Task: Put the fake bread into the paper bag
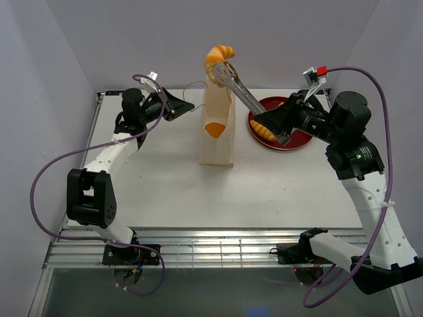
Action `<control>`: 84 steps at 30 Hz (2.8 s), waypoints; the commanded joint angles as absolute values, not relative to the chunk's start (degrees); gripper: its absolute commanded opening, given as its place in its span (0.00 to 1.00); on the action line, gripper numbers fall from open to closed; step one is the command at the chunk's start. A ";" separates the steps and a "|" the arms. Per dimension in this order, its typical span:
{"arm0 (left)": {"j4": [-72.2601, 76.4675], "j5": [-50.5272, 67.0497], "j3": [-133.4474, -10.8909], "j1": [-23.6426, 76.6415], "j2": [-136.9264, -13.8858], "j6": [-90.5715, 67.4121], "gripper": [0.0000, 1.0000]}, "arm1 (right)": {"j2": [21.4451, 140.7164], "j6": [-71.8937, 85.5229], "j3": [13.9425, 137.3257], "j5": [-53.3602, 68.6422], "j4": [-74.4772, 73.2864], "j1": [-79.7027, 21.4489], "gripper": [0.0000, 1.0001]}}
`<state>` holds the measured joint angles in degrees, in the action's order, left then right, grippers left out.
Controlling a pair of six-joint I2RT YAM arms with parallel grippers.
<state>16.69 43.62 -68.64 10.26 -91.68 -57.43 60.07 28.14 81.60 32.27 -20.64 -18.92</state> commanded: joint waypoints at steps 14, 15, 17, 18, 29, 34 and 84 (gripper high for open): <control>16.79 42.98 -68.47 10.72 -88.95 -56.34 0.00 | 58.98 28.83 71.81 36.57 -20.74 -21.36 0.42; 16.79 42.98 -68.38 10.72 -88.77 -56.25 0.00 | 58.80 28.57 71.81 34.65 -22.31 -21.44 0.42; 16.79 42.98 -68.12 10.72 -88.77 -56.25 0.00 | 58.80 26.55 72.85 32.18 -25.04 -21.53 0.42; 16.79 42.89 -68.03 10.72 -88.68 -56.34 0.00 | 58.89 25.85 73.30 29.91 -26.35 -21.45 0.42; 16.79 42.63 -67.50 10.72 -87.80 -56.25 0.00 | 58.89 23.29 73.92 24.17 -32.61 -21.45 0.43; 16.79 42.63 -67.68 10.72 -88.06 -56.25 0.00 | 58.97 22.41 74.88 24.52 -33.84 -21.45 0.43; 16.79 44.56 -66.44 10.81 -88.33 -52.82 0.00 | 59.59 13.45 92.03 -18.88 -41.92 -21.36 0.52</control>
